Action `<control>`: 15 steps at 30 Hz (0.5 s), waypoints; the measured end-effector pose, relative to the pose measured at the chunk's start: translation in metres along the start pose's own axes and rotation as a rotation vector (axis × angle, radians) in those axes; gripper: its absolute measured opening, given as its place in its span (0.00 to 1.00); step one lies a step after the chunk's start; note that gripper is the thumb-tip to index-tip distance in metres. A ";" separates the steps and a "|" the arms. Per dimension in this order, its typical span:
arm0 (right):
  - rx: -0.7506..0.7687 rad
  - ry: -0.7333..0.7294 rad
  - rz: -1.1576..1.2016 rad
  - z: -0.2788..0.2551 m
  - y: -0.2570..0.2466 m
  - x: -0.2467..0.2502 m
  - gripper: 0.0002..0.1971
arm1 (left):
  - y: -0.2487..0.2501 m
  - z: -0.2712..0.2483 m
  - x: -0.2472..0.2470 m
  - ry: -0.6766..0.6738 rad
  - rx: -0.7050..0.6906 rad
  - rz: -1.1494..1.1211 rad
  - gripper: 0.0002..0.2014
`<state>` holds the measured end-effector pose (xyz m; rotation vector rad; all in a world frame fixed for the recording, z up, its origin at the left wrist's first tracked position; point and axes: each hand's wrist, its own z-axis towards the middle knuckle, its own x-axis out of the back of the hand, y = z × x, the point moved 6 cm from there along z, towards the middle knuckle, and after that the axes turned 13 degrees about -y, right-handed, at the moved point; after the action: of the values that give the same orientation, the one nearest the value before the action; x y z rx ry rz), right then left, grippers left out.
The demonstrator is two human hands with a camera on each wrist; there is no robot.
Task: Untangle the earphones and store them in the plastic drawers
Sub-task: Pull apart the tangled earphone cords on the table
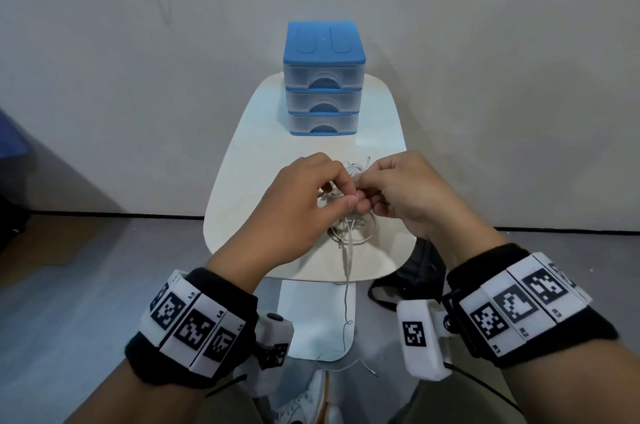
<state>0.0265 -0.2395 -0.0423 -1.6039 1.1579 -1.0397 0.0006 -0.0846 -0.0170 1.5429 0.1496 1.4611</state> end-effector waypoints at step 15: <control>-0.092 -0.032 0.239 0.002 0.011 -0.006 0.08 | -0.001 0.001 -0.007 -0.143 0.001 0.234 0.05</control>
<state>0.0244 -0.2350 -0.0537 -1.5023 1.3550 -0.8138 0.0001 -0.0898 -0.0225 1.7042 -0.1185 1.5222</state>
